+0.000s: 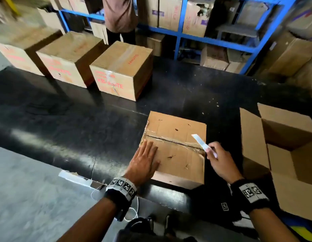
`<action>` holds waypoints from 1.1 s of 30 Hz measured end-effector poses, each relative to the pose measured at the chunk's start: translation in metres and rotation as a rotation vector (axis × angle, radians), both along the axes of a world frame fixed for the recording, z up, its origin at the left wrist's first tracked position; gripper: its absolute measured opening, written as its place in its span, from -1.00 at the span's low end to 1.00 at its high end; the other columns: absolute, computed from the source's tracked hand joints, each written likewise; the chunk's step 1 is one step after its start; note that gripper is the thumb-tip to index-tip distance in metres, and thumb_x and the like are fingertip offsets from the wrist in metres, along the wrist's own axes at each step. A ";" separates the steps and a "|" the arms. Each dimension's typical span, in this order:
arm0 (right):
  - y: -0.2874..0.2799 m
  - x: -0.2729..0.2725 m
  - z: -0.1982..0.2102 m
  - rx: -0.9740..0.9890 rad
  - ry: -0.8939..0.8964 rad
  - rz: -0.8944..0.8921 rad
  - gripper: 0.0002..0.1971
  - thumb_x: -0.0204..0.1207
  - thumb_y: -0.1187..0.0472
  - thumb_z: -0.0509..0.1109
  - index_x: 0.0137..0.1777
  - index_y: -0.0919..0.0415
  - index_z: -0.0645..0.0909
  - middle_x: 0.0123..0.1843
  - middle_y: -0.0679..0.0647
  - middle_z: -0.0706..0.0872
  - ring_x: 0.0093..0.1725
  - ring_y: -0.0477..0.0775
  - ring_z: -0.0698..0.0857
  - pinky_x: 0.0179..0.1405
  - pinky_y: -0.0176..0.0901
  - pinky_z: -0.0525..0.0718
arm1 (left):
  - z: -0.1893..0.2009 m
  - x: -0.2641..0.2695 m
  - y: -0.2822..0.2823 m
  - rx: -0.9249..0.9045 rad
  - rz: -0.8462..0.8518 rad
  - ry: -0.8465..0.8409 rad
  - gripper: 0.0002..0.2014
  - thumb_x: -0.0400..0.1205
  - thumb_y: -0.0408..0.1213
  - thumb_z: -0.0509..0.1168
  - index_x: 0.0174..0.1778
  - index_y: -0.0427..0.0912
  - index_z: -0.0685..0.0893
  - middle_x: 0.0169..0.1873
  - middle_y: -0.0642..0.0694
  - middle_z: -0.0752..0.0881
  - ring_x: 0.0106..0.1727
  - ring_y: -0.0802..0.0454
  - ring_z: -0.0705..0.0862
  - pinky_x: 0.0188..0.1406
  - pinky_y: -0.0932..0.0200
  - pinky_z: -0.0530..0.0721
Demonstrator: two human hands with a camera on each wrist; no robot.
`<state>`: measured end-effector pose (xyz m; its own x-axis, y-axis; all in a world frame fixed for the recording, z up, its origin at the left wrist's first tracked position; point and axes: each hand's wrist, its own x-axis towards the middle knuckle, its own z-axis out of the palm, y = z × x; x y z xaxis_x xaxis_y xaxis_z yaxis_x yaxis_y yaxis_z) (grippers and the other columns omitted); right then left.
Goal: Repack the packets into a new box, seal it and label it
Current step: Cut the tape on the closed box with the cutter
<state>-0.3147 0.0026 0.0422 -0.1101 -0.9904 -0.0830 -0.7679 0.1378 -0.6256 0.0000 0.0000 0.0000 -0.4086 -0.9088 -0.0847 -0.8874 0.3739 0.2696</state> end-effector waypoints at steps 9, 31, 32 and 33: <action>-0.069 0.077 -0.003 -0.119 0.123 0.348 -0.84 0.64 0.27 0.46 0.14 0.05 0.75 0.04 -0.03 0.85 0.03 0.07 0.77 0.04 0.01 0.75 | -0.027 -0.002 -0.012 -0.009 0.104 -0.103 -0.27 0.74 0.24 -0.15 0.75 -0.14 0.15 0.76 -0.17 0.05 0.77 -0.23 -0.08 0.72 -0.22 0.13; -0.093 0.136 -0.011 -0.195 0.193 0.537 -0.73 0.66 0.36 0.37 0.25 0.14 0.81 0.08 0.10 0.89 0.02 0.15 0.84 0.00 0.09 0.83 | -0.039 -0.002 -0.012 -0.021 0.119 -0.117 -0.27 0.73 0.27 -0.22 0.77 -0.07 0.05 0.77 -0.07 -0.08 0.77 -0.11 -0.22 0.74 -0.16 0.01; -0.094 0.137 -0.011 -0.189 0.217 0.540 -0.73 0.65 0.36 0.36 0.22 0.14 0.81 0.04 0.11 0.88 0.00 0.17 0.83 -0.04 0.11 0.83 | -0.038 -0.002 -0.012 -0.021 0.118 -0.120 -0.27 0.73 0.27 -0.22 0.77 -0.07 0.05 0.77 -0.07 -0.09 0.76 -0.11 -0.23 0.75 -0.15 -0.01; -0.094 0.138 -0.011 -0.171 0.249 0.548 -0.74 0.65 0.35 0.33 0.19 0.14 0.81 0.01 0.12 0.87 -0.03 0.20 0.82 -0.08 0.12 0.82 | -0.038 -0.002 -0.012 -0.019 0.117 -0.123 -0.27 0.73 0.27 -0.22 0.77 -0.06 0.03 0.77 -0.07 -0.10 0.76 -0.11 -0.25 0.75 -0.15 -0.04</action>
<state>-0.1768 -0.0917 0.0317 0.4217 -0.9056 0.0448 -0.8243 -0.4035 -0.3972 -0.0021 -0.0122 -0.0382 -0.2878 -0.9513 -0.1103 -0.9510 0.2704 0.1498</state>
